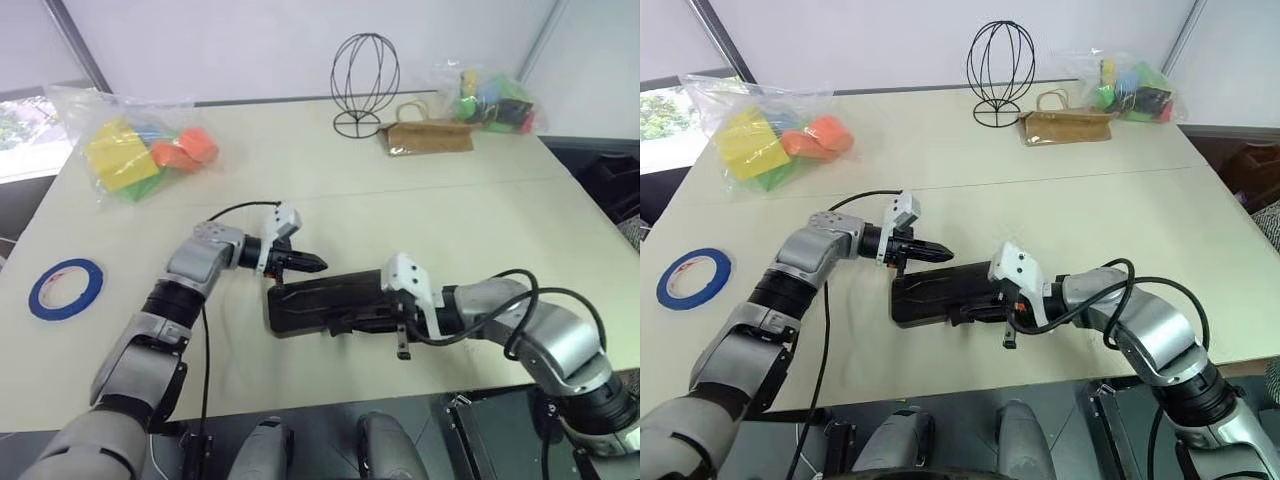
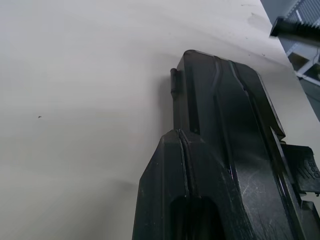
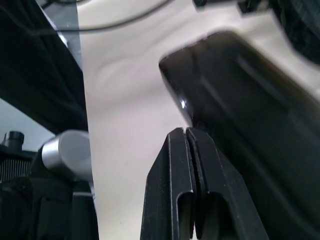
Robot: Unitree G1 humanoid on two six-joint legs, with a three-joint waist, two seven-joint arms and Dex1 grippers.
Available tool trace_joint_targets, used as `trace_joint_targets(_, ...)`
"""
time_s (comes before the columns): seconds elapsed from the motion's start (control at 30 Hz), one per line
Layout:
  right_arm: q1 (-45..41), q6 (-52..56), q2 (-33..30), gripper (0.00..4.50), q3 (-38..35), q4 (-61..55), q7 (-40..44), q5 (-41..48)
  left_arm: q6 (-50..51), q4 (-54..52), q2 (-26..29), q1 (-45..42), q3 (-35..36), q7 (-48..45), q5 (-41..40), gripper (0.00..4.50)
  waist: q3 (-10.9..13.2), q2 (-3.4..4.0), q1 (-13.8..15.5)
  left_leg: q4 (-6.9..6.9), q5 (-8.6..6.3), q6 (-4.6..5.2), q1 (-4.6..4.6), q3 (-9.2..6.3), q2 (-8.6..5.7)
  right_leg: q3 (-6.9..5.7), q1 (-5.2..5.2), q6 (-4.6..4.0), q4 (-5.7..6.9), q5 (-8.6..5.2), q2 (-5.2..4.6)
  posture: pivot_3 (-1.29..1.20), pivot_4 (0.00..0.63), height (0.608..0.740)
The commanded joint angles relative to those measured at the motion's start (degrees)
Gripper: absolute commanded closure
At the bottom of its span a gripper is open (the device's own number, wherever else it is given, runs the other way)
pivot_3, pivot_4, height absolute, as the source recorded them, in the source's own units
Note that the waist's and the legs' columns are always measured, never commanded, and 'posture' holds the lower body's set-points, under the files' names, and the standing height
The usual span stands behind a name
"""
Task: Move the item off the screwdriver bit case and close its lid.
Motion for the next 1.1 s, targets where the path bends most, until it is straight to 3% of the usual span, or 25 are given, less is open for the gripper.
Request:
trace_joint_targets(0.03, 0.1, -2.1, 0.5, 4.46, 1.2, 0.5, -0.7, -1.9, -1.1, -0.3, -0.3, 0.2, 0.3, -0.2, 0.7, 4.5, 0.0, 0.0, 0.0, 0.02, -0.01, 0.01, -0.01, 0.0, 0.0, 0.0, 0.0, 0.0, 0.0, 0.0, 0.0, 0.0, 0.15, 0.74)
trace_joint_targets(0.3, 0.5, -4.7, 3.5, 4.46, 3.4, 5.2, -4.4, -7.1, -1.9, -0.4, -0.9, 1.5, 0.2, 0.1, 2.5, 4.5, 0.0, 0.0, -0.1, 0.06, -0.04, 0.07, 0.0, -0.01, 0.0, -0.01, 0.0, 0.0, 0.03, 0.0, 0.01, 0.0, 0.15, 0.74)
trace_joint_targets(1.1, 2.7, -3.0, 7.9, 4.46, 4.7, 3.1, -11.1, -11.9, -11.3, 3.5, -1.5, 6.5, -4.1, 0.3, 9.1, 4.5, -0.3, -0.1, -0.2, 0.11, -0.3, 0.53, 0.4, -0.05, 0.02, -0.01, 0.45, 0.0, 0.03, 0.0, 0.06, 0.0, 0.15, 0.74)
